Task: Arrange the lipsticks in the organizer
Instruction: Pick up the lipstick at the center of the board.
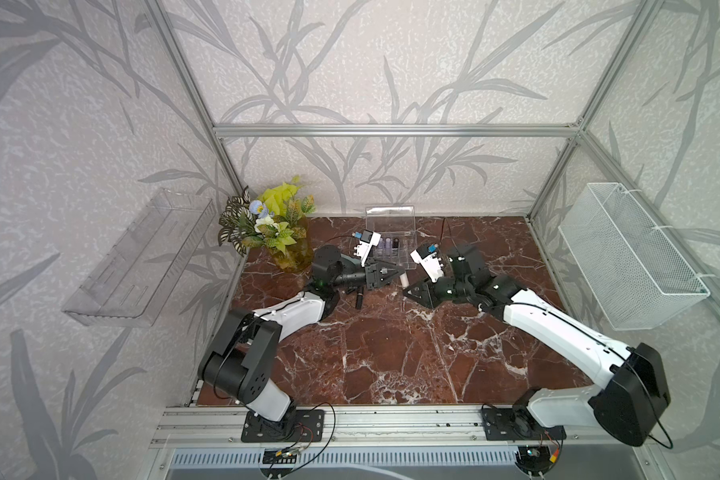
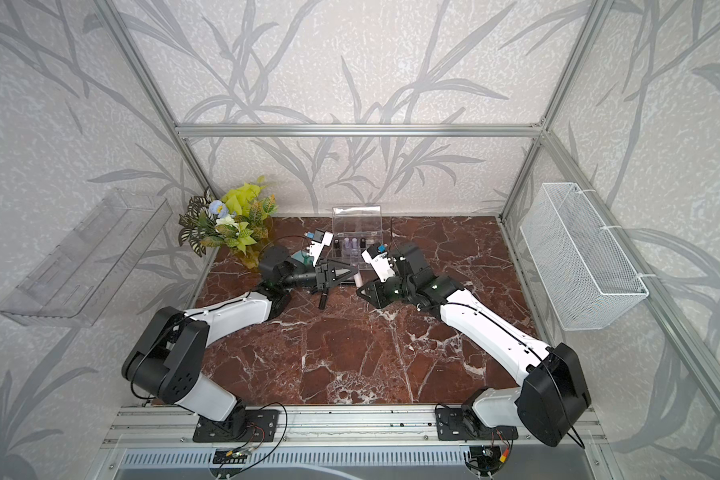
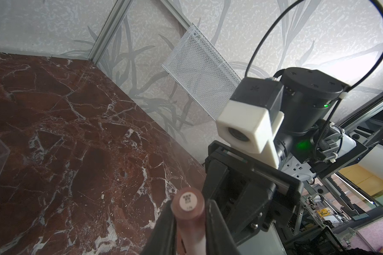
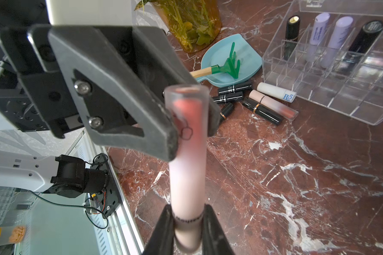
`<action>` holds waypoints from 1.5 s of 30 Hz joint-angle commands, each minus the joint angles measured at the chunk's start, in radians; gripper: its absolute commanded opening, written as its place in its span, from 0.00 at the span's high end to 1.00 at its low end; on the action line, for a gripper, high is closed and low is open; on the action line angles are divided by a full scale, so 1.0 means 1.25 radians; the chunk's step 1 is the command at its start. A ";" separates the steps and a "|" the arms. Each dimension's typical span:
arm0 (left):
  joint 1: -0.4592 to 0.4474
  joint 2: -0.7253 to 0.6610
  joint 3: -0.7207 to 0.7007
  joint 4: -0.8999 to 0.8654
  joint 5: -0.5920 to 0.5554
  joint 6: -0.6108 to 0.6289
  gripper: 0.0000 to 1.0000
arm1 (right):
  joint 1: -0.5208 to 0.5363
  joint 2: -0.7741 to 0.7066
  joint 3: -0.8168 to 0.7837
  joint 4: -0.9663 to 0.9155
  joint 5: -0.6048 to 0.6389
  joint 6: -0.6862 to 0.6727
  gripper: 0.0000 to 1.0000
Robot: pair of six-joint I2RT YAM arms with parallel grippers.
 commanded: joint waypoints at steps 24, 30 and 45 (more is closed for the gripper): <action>-0.018 -0.004 0.038 -0.001 0.027 0.034 0.82 | 0.005 -0.019 0.011 -0.014 0.017 0.001 0.86; -0.018 -0.017 0.057 -0.092 -0.022 0.094 0.90 | 0.003 -0.016 0.011 -0.013 0.019 0.004 0.72; -0.020 -0.011 0.158 -0.387 -0.577 0.417 0.94 | -0.036 -0.124 -0.079 0.117 0.058 0.074 0.14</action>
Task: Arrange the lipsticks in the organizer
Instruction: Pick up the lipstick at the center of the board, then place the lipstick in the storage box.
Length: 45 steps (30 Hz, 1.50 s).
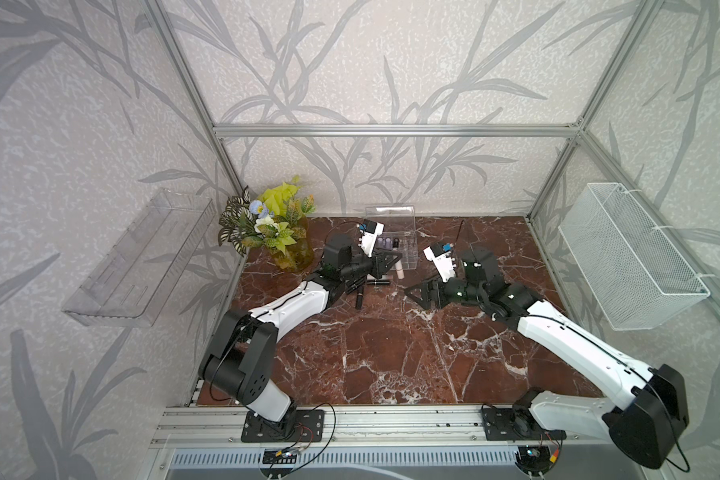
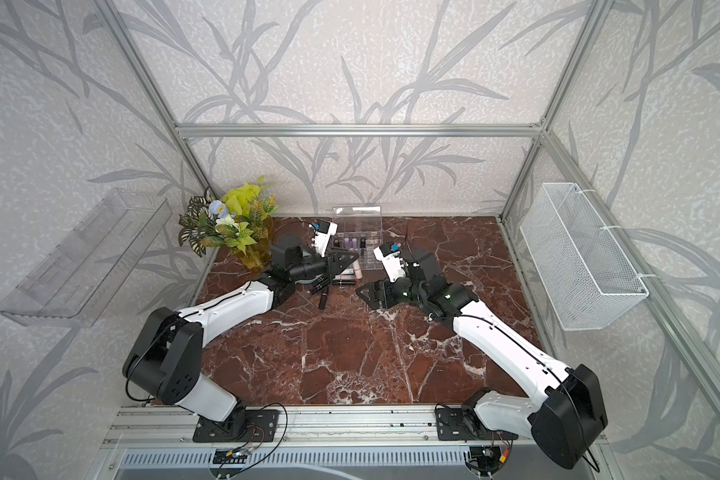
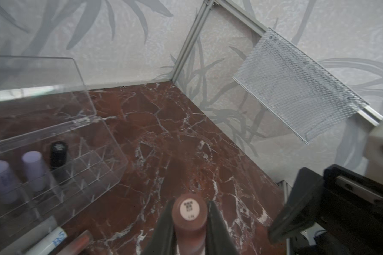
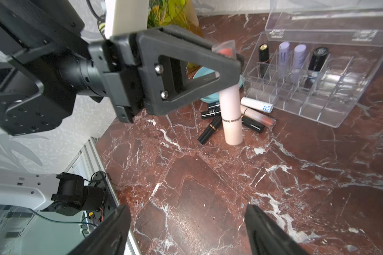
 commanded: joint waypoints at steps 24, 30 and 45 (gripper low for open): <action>-0.029 0.286 0.166 0.138 -0.638 0.264 0.94 | -0.029 0.006 -0.027 0.086 -0.026 0.044 0.14; -0.028 0.320 0.194 0.133 -0.650 0.266 0.95 | -0.040 -0.011 -0.030 0.081 -0.030 0.045 0.13; -0.012 0.366 0.215 0.122 -0.620 0.221 0.95 | -0.041 -0.007 -0.021 0.083 -0.043 0.056 0.14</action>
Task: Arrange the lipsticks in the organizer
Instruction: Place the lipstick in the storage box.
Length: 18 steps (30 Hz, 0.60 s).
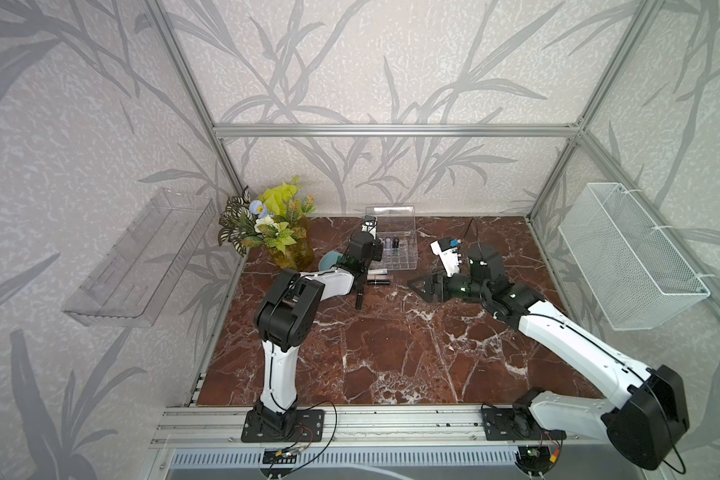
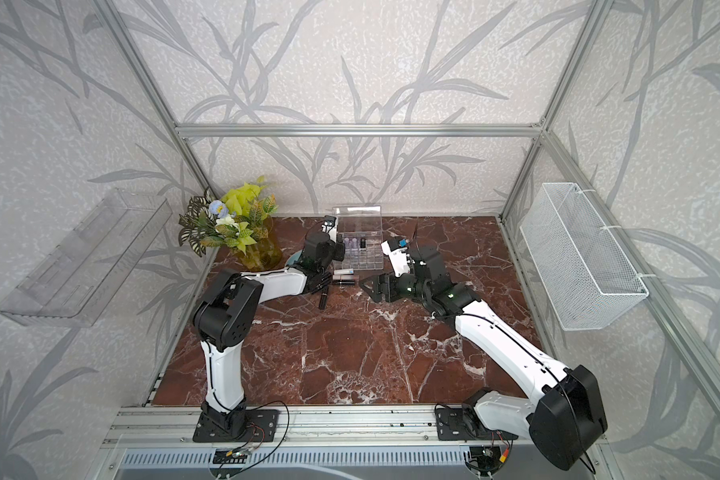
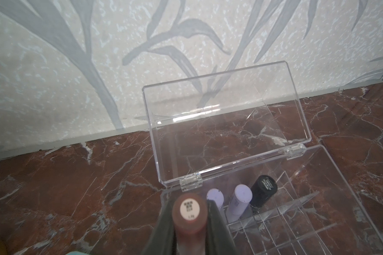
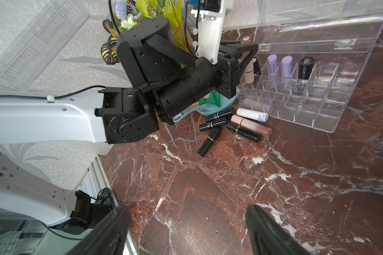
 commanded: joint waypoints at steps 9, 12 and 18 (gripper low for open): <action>0.017 0.033 0.049 -0.014 0.024 -0.034 0.93 | -0.004 -0.018 0.005 0.021 -0.016 0.007 0.14; 0.017 0.038 0.052 -0.017 0.039 -0.036 0.92 | -0.004 -0.016 0.007 0.019 -0.016 0.006 0.14; 0.017 0.037 0.055 -0.030 0.059 -0.039 0.92 | -0.004 -0.018 -0.003 0.024 -0.016 0.008 0.14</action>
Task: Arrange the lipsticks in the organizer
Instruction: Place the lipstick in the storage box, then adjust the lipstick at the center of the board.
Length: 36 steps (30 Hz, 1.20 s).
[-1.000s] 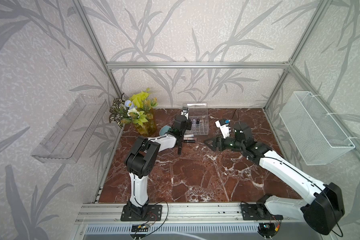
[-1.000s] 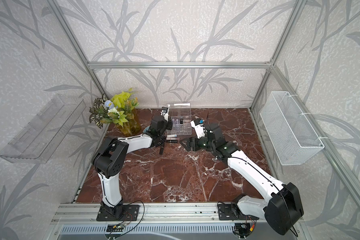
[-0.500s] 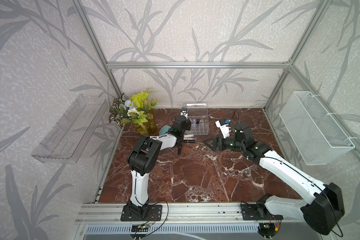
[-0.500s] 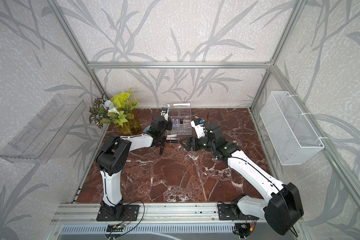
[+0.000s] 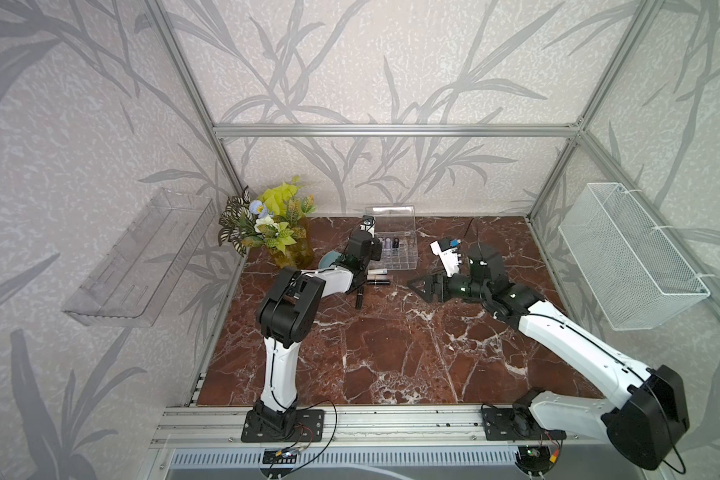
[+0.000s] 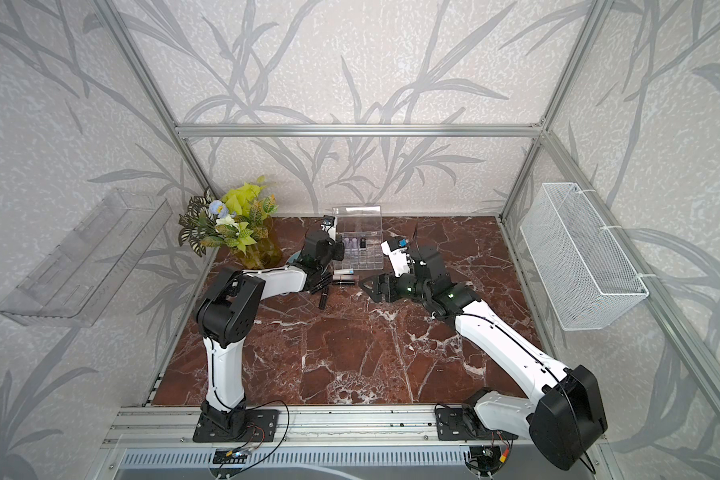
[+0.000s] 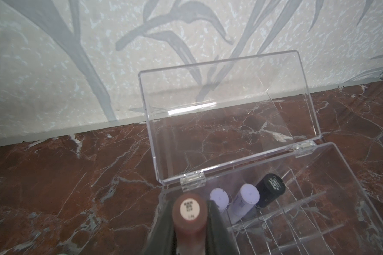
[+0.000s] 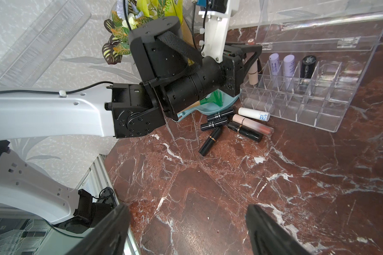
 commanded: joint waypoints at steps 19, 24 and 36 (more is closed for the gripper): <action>-0.004 -0.057 -0.025 0.022 0.015 -0.014 0.45 | -0.003 -0.014 0.007 -0.025 -0.005 0.002 0.14; -0.006 -0.233 -0.185 0.092 -0.038 -0.068 0.42 | 0.037 0.039 0.070 -0.127 0.061 -0.034 0.14; 0.044 -0.594 -0.501 0.121 -0.169 -0.198 0.39 | 0.239 0.411 0.391 -0.359 0.315 -0.039 0.12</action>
